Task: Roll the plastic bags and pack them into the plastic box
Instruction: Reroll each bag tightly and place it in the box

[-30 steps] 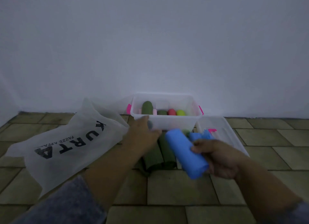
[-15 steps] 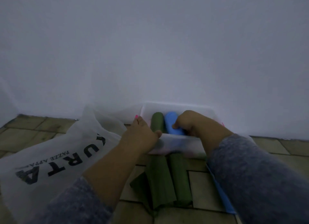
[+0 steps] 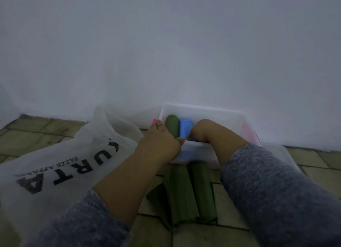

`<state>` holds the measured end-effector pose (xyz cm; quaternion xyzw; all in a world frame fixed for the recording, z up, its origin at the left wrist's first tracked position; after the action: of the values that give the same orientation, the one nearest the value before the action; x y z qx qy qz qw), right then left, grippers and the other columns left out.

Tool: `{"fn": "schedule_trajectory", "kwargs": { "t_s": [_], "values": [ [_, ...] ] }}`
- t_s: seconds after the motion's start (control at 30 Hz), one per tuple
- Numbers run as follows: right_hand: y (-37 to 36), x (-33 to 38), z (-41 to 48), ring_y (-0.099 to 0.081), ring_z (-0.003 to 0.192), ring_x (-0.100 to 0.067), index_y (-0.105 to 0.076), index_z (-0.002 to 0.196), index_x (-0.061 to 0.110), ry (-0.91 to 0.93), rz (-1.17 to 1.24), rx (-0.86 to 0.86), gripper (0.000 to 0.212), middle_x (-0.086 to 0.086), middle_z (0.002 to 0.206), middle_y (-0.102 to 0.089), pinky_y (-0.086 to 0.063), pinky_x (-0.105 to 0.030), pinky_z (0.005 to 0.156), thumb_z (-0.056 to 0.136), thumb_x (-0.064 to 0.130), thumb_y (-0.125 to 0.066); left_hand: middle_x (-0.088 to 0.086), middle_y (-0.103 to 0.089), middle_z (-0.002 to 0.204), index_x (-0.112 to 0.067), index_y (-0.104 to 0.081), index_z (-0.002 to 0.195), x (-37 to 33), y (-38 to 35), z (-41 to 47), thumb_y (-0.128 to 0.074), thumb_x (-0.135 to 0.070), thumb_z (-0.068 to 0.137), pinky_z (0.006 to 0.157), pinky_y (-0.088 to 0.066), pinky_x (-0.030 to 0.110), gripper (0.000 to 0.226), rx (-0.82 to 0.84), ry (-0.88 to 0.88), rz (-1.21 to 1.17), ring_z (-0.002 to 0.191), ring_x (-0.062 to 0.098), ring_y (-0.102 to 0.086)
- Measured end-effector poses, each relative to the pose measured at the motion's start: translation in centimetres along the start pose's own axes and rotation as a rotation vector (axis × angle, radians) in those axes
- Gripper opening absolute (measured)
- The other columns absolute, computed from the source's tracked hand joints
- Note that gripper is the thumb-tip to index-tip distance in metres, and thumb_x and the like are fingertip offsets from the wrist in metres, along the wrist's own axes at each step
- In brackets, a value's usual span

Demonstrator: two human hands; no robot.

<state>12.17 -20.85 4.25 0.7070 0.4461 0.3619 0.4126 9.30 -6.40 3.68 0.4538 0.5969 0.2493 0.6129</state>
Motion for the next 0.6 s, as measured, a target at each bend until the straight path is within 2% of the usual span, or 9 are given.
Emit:
{"fn": "schedule_trajectory", "kwargs": {
  "t_s": [0.13,0.2,0.27,0.33,0.4,0.43,0.5,0.57,0.6],
  "values": [
    [0.3,-0.1,-0.3,-0.047,0.123,-0.033,-0.048,0.132,0.007,0.014,-0.081,-0.047,0.058,-0.016,0.137,-0.047,-0.04,-0.037,0.096,0.085,0.038,-0.062,0.014,0.004,0.159,0.0,0.009,0.148,0.1,0.0,0.2,-0.044,-0.056,0.091,0.116,-0.015,0.041,0.095,-0.02,0.006,-0.011,0.146,0.027,-0.008],
    [0.9,-0.7,-1.1,-0.054,0.114,-0.031,-0.055,0.12,0.014,0.008,0.041,-0.27,0.051,-0.013,0.125,-0.056,-0.044,-0.038,0.09,0.077,0.039,-0.065,0.014,0.003,0.159,-0.001,0.008,0.148,0.2,0.0,0.1,-0.044,-0.057,0.091,0.116,-0.017,0.042,0.096,-0.032,-0.011,-0.003,0.146,0.027,-0.009],
    [1.6,-1.3,-3.2,-0.059,0.097,-0.026,-0.058,0.103,0.021,0.081,0.267,-0.59,0.03,-0.005,0.105,-0.063,-0.046,-0.034,0.079,0.076,0.035,-0.06,0.011,-0.002,0.16,-0.004,0.004,0.149,0.6,0.2,-0.4,-0.046,-0.06,0.089,0.116,-0.021,0.043,0.096,-0.075,-0.039,-0.028,0.145,0.027,-0.014],
    [1.3,-2.1,-6.4,-0.058,0.076,-0.019,-0.054,0.082,0.028,0.184,0.444,-0.834,0.007,0.004,0.081,-0.062,-0.043,-0.028,0.065,0.076,0.031,-0.057,0.008,-0.01,0.159,-0.011,-0.002,0.151,1.4,0.6,-1.5,-0.051,-0.059,0.086,0.113,-0.029,0.046,0.095,-0.119,-0.062,-0.097,0.142,0.027,-0.022],
    [-0.6,-3.2,-9.4,-0.05,0.059,-0.011,-0.046,0.068,0.028,0.218,0.476,-0.928,0.014,0.009,0.062,-0.052,-0.033,-0.023,0.052,0.076,0.031,-0.057,0.009,-0.032,0.149,-0.013,-0.02,0.147,2.7,0.5,-3.6,-0.057,-0.057,0.083,0.105,-0.04,0.046,0.086,-0.111,-0.065,-0.127,0.13,0.028,-0.04],
    [-2.2,-4.0,-10.4,-0.047,0.056,-0.007,-0.044,0.066,0.028,0.202,0.466,-0.905,0.016,0.01,0.058,-0.049,-0.028,-0.02,0.048,0.076,0.033,-0.056,0.009,-0.039,0.142,-0.011,-0.029,0.141,3.5,-0.1,-5.0,-0.059,-0.055,0.082,0.102,-0.042,0.043,0.08,-0.087,-0.059,-0.081,0.123,0.027,-0.046],
    [-6.1,-5.5,-11.5,-0.055,0.062,-0.008,-0.046,0.071,0.03,0.139,0.427,-0.737,0.015,0.011,0.063,-0.052,-0.03,-0.019,0.048,0.076,0.041,-0.054,0.009,-0.037,0.141,-0.013,-0.03,0.139,5.6,-2.2,-8.5,-0.06,-0.053,0.081,0.102,-0.039,0.038,0.076,0.022,-0.026,0.129,0.125,0.027,-0.043],
    [-9.6,-6.4,-11.6,-0.062,0.08,-0.016,-0.05,0.088,0.032,0.081,0.384,-0.489,0.022,0.011,0.081,-0.06,-0.043,-0.025,0.058,0.076,0.049,-0.057,0.012,-0.025,0.15,-0.012,-0.02,0.145,7.5,-4.9,-11.7,-0.056,-0.052,0.081,0.106,-0.033,0.039,0.083,0.198,0.006,0.304,0.134,0.029,-0.031],
    [-10.7,-6.6,-11.6,-0.062,0.089,-0.019,-0.05,0.101,0.03,0.049,0.376,-0.39,0.034,0.006,0.093,-0.061,-0.047,-0.028,0.067,0.076,0.051,-0.059,0.013,-0.017,0.154,-0.011,-0.016,0.147,8.2,-6.0,-13.0,-0.054,-0.054,0.08,0.107,-0.032,0.041,0.088,0.283,0.023,0.347,0.138,0.03,-0.025]
  ]
}}
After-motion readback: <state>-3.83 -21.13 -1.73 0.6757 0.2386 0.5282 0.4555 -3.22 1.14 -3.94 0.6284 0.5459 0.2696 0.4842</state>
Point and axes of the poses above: each hand's wrist, its own z-axis towards the middle knuckle, its own y-axis out of the back of the hand, x = y × z, the point moved 4 cm from there along z, towards the middle knuckle
